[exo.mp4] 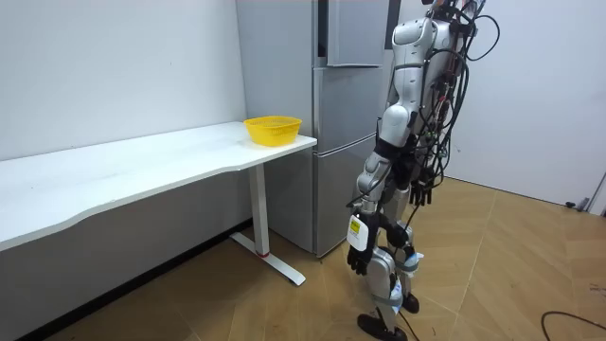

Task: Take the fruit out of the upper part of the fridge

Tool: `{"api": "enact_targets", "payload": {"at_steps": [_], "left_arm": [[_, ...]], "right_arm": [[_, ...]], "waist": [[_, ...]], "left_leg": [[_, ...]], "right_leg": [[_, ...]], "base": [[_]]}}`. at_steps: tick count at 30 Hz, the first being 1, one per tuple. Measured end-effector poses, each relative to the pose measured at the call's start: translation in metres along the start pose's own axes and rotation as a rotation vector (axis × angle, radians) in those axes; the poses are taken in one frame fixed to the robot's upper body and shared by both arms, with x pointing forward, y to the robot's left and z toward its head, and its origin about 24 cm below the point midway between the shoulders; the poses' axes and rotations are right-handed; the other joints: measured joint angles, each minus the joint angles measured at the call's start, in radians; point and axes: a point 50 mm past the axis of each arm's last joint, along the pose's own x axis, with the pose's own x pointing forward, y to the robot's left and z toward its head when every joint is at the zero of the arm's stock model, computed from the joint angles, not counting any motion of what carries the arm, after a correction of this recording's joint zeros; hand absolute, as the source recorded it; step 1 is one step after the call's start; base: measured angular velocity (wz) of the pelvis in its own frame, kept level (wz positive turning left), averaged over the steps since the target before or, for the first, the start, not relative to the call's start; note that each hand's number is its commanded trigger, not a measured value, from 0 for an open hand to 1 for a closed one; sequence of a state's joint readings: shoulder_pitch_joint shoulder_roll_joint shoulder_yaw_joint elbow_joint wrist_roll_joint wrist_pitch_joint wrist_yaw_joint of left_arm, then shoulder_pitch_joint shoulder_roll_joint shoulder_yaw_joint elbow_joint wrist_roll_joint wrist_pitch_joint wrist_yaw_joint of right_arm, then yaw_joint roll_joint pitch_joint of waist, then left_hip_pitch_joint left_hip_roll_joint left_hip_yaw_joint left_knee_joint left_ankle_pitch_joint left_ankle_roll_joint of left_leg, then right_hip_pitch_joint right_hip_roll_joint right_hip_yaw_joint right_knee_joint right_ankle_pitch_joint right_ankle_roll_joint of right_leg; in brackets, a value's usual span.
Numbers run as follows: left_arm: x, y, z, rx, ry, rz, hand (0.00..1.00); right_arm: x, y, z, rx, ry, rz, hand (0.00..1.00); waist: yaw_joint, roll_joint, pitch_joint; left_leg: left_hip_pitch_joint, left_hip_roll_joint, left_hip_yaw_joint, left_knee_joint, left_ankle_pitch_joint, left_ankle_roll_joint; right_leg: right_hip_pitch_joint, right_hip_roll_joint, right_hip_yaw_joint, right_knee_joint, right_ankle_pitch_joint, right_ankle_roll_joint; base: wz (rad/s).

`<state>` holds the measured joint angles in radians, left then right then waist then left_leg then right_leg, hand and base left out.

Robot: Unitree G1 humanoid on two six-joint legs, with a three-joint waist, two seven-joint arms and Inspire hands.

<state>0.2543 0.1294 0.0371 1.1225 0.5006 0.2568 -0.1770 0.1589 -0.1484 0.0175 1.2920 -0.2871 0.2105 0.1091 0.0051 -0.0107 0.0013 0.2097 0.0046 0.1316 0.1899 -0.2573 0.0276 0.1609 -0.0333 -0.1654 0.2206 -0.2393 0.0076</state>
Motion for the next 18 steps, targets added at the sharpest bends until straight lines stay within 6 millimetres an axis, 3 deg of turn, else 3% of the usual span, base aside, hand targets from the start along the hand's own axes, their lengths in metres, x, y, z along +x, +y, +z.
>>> {"api": "enact_targets", "payload": {"at_steps": [18], "left_arm": [[0.0004,-0.0043,-0.0032,-0.094,-0.008,-0.012,0.00]], "right_arm": [[-0.0001,-0.0021,0.0014,0.007,-0.007,-0.046,0.00]], "waist": [[0.002,-0.010,-0.0001]], "left_leg": [[0.000,-0.001,0.000,-0.001,0.000,0.000]], "right_leg": [[0.000,0.000,-0.001,0.000,0.000,0.000]], "base": [[0.00]]}}
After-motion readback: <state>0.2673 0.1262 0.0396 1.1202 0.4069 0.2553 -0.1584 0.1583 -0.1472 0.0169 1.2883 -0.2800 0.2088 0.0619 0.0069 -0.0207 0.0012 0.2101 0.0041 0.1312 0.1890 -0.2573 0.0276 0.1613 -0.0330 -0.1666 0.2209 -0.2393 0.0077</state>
